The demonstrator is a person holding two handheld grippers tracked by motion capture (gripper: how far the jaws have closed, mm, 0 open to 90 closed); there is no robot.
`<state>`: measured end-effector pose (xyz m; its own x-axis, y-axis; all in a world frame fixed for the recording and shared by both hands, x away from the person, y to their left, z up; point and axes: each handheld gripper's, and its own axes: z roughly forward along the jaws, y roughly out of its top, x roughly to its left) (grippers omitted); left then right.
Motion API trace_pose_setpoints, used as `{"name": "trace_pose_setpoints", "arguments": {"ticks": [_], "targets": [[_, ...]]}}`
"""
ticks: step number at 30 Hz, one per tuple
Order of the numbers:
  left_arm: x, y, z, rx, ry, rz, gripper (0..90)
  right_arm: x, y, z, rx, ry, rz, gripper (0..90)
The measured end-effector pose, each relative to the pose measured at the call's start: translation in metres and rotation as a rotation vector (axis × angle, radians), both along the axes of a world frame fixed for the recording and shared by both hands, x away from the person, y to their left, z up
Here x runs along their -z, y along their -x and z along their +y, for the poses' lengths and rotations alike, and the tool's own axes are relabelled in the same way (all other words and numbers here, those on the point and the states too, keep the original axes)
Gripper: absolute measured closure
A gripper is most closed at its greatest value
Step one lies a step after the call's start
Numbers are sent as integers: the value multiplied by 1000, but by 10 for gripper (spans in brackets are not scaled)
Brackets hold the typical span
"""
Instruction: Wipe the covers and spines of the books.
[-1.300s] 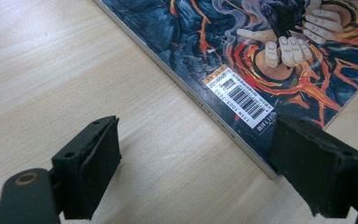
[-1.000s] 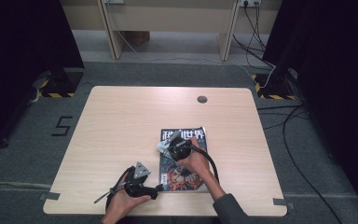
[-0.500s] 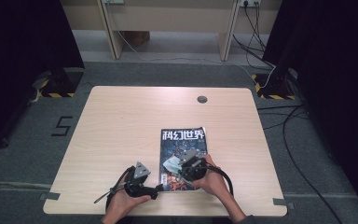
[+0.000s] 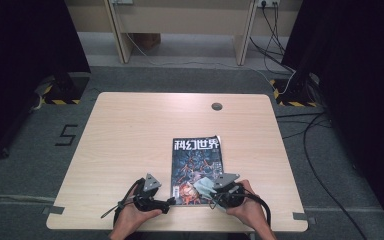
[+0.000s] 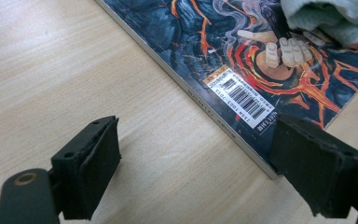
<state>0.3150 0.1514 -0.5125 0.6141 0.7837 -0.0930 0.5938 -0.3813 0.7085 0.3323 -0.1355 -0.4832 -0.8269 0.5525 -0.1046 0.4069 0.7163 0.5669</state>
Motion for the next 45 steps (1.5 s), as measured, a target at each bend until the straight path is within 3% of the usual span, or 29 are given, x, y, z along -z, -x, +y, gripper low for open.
{"name": "trace_pose_setpoints", "arguments": {"ticks": [20,32,35,43,45], "targets": [[0,-1,1,4,3,1,148,-3,-91,-3,169,52,-13,767],[1,-1,1,3,12,4,148,-4,-146,9,284,103,-14,768],[1,-1,1,0,11,2,149,-3,-155,8,341,71,-7,769],[1,-2,1,3,13,7,148,-4,-166,12,374,96,-2,770],[1,-1,1,2,10,5,148,-4,-165,16,374,121,-14,775]]}}
